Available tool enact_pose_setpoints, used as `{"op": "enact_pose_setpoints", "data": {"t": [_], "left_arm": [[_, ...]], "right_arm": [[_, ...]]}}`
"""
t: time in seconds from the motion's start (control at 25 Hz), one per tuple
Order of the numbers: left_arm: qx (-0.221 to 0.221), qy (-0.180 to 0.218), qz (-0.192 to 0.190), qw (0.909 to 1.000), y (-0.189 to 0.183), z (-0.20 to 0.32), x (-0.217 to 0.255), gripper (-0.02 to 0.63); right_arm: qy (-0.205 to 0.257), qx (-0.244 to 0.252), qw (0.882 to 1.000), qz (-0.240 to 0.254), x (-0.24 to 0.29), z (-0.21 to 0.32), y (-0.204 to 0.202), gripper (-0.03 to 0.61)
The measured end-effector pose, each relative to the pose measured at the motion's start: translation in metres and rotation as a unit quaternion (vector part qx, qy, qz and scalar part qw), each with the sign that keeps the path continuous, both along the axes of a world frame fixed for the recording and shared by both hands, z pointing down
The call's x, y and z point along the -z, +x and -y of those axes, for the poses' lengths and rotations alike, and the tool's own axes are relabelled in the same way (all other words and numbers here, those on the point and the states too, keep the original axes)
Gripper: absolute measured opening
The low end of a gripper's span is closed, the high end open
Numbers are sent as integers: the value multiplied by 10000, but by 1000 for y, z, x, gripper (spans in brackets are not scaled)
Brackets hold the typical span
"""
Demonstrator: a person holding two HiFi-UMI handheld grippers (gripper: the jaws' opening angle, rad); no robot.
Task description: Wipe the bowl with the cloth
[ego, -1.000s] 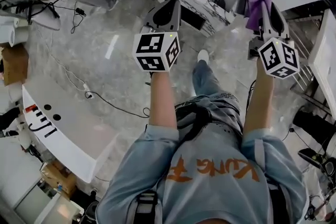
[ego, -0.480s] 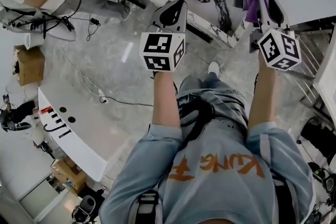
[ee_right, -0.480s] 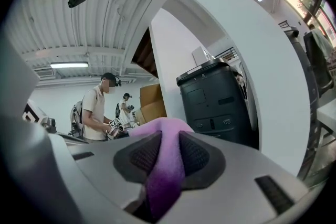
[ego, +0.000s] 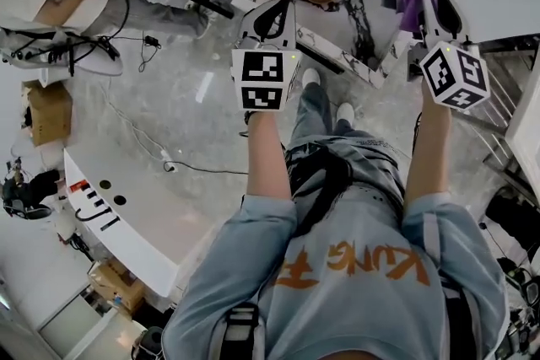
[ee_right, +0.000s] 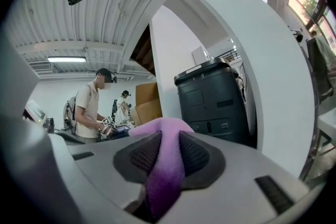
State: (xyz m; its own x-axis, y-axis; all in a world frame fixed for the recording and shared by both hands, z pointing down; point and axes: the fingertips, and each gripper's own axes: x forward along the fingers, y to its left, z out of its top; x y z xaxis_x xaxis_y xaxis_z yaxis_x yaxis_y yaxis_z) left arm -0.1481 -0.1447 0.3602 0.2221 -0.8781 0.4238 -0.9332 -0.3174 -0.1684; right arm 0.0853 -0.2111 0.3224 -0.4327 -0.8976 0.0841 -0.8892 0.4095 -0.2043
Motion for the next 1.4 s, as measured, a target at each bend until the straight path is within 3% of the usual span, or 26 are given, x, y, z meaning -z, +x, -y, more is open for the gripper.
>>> {"op": "enact_pose_setpoints", "data": {"t": [0.12,0.32,0.6,1.04,1.4], "left_arm": [[-229,-71,261,9994,8,15,-4,23],[-543,-265,143,9981,19,34,-17,23],[-982,-471,622,9921,35,61,-44,23],[-1537,-709,852,9819,55,102,-67,23],[-2200,-1264,873,9633,72,127,-114,23]], "right_arm": [[-60,-247,9997,72,-5,9,13,112],[-296,-365,9989,9,-23,11,13,112],[-553,-706,9960,57,-50,22,27,112],[-776,-1059,9913,-27,-69,37,36,112],[-1034,-1471,9835,-172,-92,40,47,112]]}}
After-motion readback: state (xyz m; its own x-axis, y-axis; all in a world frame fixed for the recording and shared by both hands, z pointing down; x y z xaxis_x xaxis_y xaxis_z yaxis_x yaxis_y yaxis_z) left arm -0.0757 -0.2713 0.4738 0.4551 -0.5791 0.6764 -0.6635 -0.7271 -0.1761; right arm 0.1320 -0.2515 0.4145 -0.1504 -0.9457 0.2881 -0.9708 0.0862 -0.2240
